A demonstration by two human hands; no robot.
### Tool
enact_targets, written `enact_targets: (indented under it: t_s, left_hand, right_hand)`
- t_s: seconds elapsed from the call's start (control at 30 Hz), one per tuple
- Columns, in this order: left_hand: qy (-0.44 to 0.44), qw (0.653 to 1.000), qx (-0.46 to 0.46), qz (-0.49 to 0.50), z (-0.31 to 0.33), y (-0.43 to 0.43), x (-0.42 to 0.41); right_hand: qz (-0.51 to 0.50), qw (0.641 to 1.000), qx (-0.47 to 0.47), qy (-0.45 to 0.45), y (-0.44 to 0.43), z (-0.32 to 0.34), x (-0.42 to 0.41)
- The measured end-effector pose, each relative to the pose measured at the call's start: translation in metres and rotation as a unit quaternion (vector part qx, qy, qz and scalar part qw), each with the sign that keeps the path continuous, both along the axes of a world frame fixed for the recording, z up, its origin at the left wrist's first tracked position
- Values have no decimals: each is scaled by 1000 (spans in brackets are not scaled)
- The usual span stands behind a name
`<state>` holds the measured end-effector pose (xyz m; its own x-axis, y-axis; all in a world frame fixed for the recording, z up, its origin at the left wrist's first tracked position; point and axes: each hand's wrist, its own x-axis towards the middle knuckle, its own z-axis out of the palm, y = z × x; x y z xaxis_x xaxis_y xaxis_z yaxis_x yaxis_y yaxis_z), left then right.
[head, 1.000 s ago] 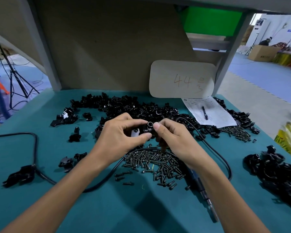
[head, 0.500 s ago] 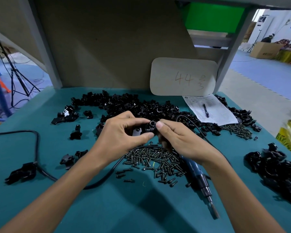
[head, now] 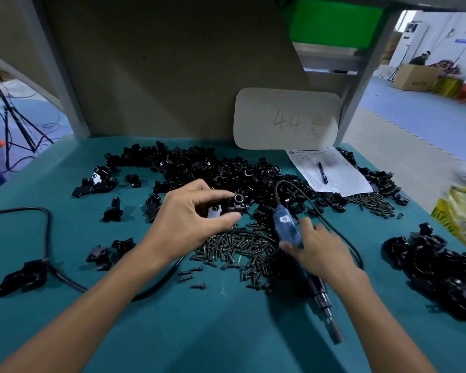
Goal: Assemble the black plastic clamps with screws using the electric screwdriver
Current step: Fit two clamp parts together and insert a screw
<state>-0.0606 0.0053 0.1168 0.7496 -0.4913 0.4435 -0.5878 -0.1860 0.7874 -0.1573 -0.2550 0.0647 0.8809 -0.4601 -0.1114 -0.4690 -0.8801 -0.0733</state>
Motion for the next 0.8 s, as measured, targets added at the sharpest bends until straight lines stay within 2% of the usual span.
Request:
enact_targets:
  t_s: [0.07, 0.13, 0.2, 0.23, 0.27, 0.3, 0.4, 0.5, 0.53, 0.57, 0.63, 0.73, 0.8]
  left_hand:
    - [1, 1000, 4, -1, 1, -2, 0]
    - [-2, 1000, 7, -3, 1, -4, -2]
    - [-2, 1000, 6, -7, 1, -3, -4]
    - [-2, 1000, 3, -8, 2, -2, -5]
    - [-1, 1000, 1, -7, 2, -1, -5]
    - [0, 1000, 0, -6, 2, 0, -6]
    - [6, 1000, -3, -8, 3, -1, -8]
    - [0, 1000, -11, -18, 5, -6, -11]
    - [-3, 1000, -12, -20, 5, -7, -12]
    - [-5, 1000, -13, -21, 6, -7, -13]
    - [-4, 1000, -14, -22, 7, -8, -14]
    - [6, 1000, -20, -23, 7, -8, -16]
    - [11, 1000, -20, -19, 8, -8, -17]
  right_hand:
    - [-18, 998, 56, 18, -7, -20, -4]
    - [-26, 995, 100, -4, -14, -26, -4]
    - [-29, 983, 174, -50, -19, -24, -7]
    - [-41, 962, 252, -96, -21, -20, -9]
    - [-65, 921, 353, -149, -21, -14, -11]
    - [-104, 860, 456, -201, -20, -6, -13]
    - [-198, 647, 653, -341, -12, 26, -13]
    - [-174, 421, 750, -479, 3, 55, -8]
    - [-175, 357, 761, -512, 8, 64, -5]
    - [-181, 309, 762, -540, 11, 73, -3]
    - [-198, 245, 749, -583, 19, 88, 2]
    - [-203, 210, 732, -616, 26, 100, 8]
    - [-206, 215, 731, -613, 30, 103, 10]
